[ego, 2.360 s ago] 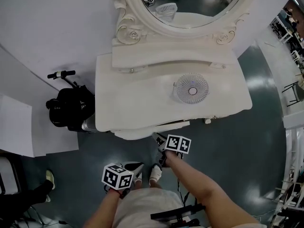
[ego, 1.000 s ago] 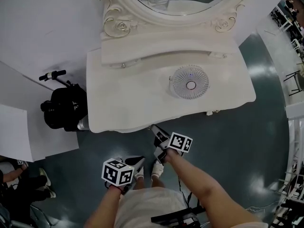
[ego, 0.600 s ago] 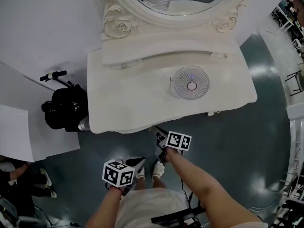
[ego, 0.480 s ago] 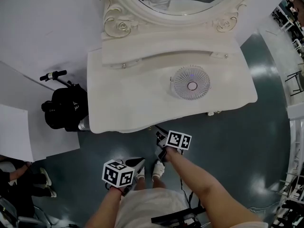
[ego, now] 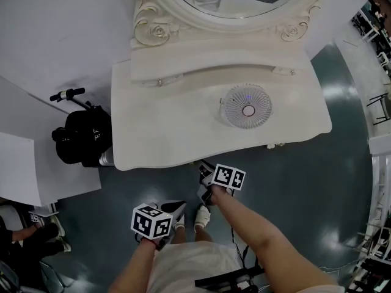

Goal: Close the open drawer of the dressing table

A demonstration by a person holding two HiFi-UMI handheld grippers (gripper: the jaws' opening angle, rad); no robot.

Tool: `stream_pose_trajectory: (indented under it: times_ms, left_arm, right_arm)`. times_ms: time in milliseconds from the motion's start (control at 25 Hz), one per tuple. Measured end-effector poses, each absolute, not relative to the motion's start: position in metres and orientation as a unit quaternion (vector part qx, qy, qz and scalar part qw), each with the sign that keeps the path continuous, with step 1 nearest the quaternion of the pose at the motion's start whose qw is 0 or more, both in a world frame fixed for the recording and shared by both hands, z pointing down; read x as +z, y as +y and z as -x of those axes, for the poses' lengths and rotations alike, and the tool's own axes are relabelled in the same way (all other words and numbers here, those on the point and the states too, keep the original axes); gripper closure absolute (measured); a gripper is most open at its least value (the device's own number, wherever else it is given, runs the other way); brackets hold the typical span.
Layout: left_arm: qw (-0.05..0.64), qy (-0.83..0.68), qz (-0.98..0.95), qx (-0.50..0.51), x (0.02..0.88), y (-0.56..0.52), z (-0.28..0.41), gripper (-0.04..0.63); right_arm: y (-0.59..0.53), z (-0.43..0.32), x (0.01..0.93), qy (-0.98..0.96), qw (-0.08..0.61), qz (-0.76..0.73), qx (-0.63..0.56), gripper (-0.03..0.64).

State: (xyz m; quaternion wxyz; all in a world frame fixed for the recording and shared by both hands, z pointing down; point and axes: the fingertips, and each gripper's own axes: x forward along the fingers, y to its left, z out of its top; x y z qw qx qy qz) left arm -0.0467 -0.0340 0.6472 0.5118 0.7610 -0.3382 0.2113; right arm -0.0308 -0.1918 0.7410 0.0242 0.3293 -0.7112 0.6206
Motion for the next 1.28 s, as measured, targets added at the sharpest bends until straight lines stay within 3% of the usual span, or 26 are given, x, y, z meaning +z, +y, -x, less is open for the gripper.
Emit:
stream_pose_trajectory:
  times_ms: [440, 1280]
  left_arm:
    - [0.513, -0.337, -0.761, 0.21, 0.652, -0.039, 0.042, 0.586]
    - [0.505, -0.342, -0.765, 0.208, 0.64, -0.036, 0.042, 0.586]
  right_arm:
    - [-0.194, 0.03, 0.744, -0.712, 0.02, -0.325, 0.622, 0.523]
    - [-0.185, 0.019, 0.732, -0.75, 0.105, -0.324, 0.567, 0.508]
